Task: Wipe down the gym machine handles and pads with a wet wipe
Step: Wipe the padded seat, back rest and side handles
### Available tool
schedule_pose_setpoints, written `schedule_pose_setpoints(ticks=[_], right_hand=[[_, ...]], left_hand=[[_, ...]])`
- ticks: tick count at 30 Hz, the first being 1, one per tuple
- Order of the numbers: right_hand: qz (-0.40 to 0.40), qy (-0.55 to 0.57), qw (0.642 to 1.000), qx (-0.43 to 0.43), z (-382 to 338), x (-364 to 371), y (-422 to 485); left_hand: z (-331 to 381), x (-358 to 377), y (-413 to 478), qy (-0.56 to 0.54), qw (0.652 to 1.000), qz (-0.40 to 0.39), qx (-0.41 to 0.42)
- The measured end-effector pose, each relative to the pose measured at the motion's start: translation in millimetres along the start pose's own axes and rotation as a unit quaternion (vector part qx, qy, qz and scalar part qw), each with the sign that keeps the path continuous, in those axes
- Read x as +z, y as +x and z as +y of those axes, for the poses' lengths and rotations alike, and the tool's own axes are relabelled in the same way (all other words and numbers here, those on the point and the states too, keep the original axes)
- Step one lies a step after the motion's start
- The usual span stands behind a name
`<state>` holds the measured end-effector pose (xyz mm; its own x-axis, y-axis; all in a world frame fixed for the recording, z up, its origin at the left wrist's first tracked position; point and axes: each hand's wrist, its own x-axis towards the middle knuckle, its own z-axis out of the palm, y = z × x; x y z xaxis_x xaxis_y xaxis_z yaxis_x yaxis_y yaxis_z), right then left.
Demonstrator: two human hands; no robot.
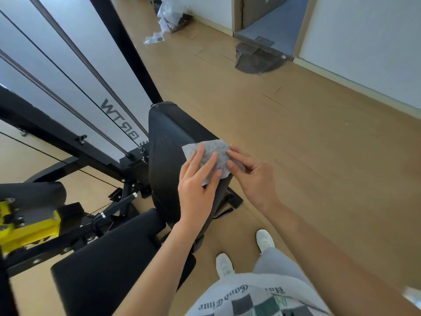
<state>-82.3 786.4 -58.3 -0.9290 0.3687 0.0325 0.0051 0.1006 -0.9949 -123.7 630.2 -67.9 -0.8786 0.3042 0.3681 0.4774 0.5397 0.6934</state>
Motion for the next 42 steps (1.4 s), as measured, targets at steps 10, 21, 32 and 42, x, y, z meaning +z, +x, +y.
schedule_pose_setpoints(ticks=[10,21,32,42], right_hand=[[0.128,0.016,0.991,0.038,23,15,-35],[0.144,0.02,0.984,0.1,27,27,-45],[0.047,-0.014,0.988,0.145,89,47,-65],[-0.004,-0.003,0.977,0.212,142,72,-79]], left_hand=[[2,8,-47,-0.032,0.998,0.052,0.01],[-22,9,-61,-0.045,0.998,0.023,-0.028],[-69,12,-91,-0.056,0.988,-0.026,-0.141],[-104,22,-134,-0.051,0.968,-0.037,-0.243]])
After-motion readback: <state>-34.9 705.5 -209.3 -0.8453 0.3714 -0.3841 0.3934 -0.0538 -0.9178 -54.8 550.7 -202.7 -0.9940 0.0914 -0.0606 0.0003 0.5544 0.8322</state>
